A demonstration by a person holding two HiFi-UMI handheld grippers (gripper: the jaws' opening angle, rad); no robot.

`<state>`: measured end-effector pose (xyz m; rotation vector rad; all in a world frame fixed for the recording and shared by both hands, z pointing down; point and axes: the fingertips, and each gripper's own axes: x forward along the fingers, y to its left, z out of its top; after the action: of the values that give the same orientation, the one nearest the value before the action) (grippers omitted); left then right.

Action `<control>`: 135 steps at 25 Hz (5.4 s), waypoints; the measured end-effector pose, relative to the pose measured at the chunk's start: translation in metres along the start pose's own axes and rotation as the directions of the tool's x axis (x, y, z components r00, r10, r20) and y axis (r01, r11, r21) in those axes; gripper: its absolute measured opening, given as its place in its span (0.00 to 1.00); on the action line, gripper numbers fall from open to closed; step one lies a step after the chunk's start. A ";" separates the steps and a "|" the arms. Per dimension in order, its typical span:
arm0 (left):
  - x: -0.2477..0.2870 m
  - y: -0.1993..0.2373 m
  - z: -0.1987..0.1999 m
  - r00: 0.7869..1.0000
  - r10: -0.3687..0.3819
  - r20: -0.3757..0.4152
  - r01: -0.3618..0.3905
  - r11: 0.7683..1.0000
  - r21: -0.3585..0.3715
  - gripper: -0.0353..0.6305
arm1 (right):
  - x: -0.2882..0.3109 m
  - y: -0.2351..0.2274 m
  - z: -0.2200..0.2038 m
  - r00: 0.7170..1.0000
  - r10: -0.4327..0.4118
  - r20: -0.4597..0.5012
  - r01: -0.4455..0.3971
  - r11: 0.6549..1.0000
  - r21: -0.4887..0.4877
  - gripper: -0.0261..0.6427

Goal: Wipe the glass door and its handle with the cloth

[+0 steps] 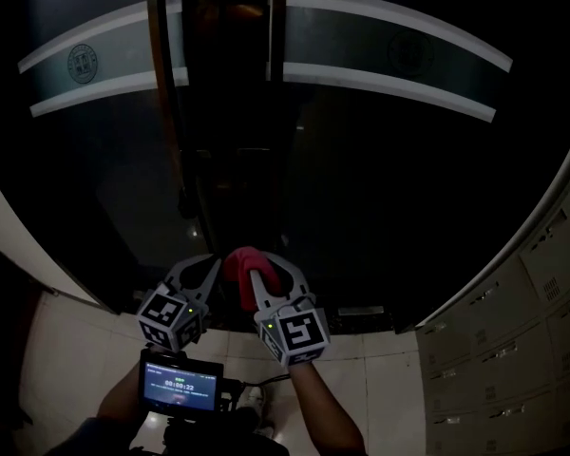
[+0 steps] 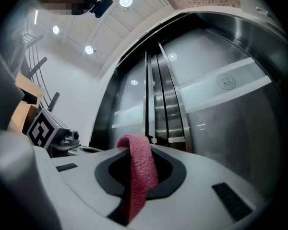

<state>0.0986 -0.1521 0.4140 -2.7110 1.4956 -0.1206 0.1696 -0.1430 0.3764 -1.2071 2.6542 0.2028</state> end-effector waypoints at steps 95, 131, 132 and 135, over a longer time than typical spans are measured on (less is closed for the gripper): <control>0.176 0.131 0.153 0.979 -0.155 0.134 0.160 0.987 -0.023 0.07 | 0.219 -0.171 0.043 0.998 -0.048 -0.041 0.034 0.957 -0.287 0.08; 0.011 0.326 0.220 0.983 -0.013 0.183 0.016 1.000 -0.016 0.07 | 0.436 0.034 0.427 0.955 0.184 0.232 -0.069 0.900 -0.430 0.08; 0.013 0.323 0.219 0.982 -0.026 0.186 0.028 1.000 -0.010 0.07 | 0.436 0.035 0.411 0.958 0.182 0.224 -0.073 0.904 -0.422 0.08; 0.017 0.315 0.217 0.978 -0.037 0.206 0.033 0.999 0.025 0.07 | 0.432 0.038 0.353 0.966 0.178 0.186 -0.080 0.894 -0.441 0.08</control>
<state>-0.1386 -0.3350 0.1746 -2.6383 1.3814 0.1389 -0.0854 -0.3558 -0.0730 -1.0370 2.5629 0.9353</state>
